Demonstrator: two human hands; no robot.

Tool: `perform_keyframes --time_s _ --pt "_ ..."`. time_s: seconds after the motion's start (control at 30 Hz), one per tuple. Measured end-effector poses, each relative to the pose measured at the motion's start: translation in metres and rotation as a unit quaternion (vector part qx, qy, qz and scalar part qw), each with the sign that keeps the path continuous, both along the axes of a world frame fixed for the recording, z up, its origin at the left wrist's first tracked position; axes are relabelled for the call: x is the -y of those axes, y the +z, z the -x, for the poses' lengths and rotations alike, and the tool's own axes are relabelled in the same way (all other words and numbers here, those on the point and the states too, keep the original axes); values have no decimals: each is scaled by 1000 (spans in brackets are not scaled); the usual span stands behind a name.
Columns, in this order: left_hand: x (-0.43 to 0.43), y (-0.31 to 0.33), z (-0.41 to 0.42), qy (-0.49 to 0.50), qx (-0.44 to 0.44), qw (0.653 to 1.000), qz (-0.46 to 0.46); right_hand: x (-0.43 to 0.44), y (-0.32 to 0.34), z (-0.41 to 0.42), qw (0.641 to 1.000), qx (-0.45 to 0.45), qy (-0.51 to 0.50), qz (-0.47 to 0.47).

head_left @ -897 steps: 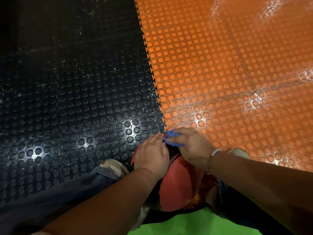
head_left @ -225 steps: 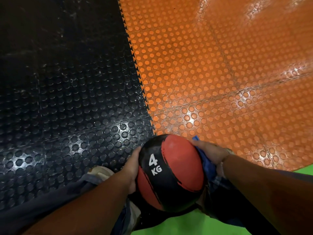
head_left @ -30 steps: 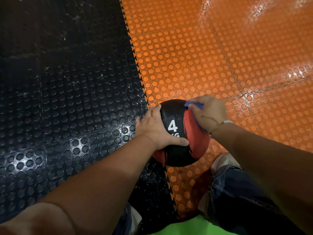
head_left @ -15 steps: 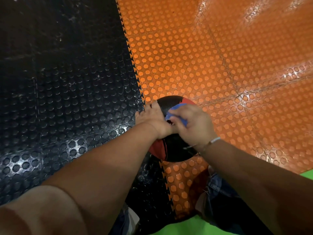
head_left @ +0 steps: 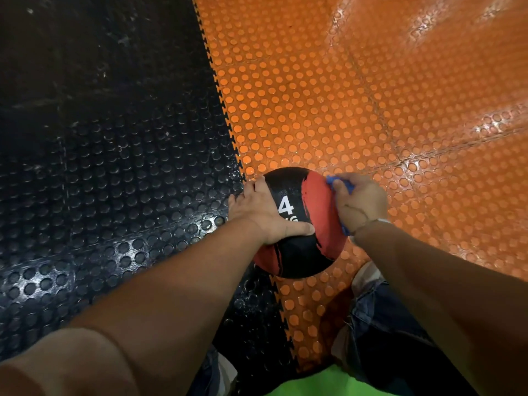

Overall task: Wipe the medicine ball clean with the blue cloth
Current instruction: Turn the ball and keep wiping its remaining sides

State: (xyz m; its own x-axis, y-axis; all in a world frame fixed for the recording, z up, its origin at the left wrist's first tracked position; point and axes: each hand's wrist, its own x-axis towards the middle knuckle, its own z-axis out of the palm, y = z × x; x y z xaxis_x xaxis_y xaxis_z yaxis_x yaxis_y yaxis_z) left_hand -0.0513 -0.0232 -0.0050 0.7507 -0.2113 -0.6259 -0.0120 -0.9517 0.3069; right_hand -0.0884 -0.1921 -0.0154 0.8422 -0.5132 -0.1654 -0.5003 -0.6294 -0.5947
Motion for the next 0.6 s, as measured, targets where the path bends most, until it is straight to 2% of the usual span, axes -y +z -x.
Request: perform_keyframes --time_s 0.1,0.13,0.17,0.23,0.27,0.3,0.37,0.47,0.5,0.53,0.6 --pt "-1 -1 -2 10 -2 1000 14 -33 12 12 973 99 204 48" --pt "-2 -1 -2 6 -3 1000 13 -34 13 17 965 113 231 58" --pt "-2 1 -1 -2 -2 1000 9 -30 14 18 969 109 212 57" --pt "-2 1 5 -21 17 1000 1 -14 15 9 997 48 63 -4" --pt "-1 0 7 -23 27 999 5 -6 14 3 999 1 -18 -37" --pt "0 -1 10 -14 32 999 19 -2 14 -3 997 -41 -53 -37" --pt "0 -6 15 31 25 997 59 -10 19 -10 997 -72 3 8" --pt "-4 -12 18 65 14 994 82 -29 26 -1 970 -17 236 57" --pt "-6 -13 19 61 17 995 80 -27 27 -2 959 -7 278 63" --pt "-7 -13 19 56 18 995 78 -23 28 -9 959 -13 276 65" --pt "-8 -12 21 50 17 996 74 -14 32 -23 976 -51 206 39"
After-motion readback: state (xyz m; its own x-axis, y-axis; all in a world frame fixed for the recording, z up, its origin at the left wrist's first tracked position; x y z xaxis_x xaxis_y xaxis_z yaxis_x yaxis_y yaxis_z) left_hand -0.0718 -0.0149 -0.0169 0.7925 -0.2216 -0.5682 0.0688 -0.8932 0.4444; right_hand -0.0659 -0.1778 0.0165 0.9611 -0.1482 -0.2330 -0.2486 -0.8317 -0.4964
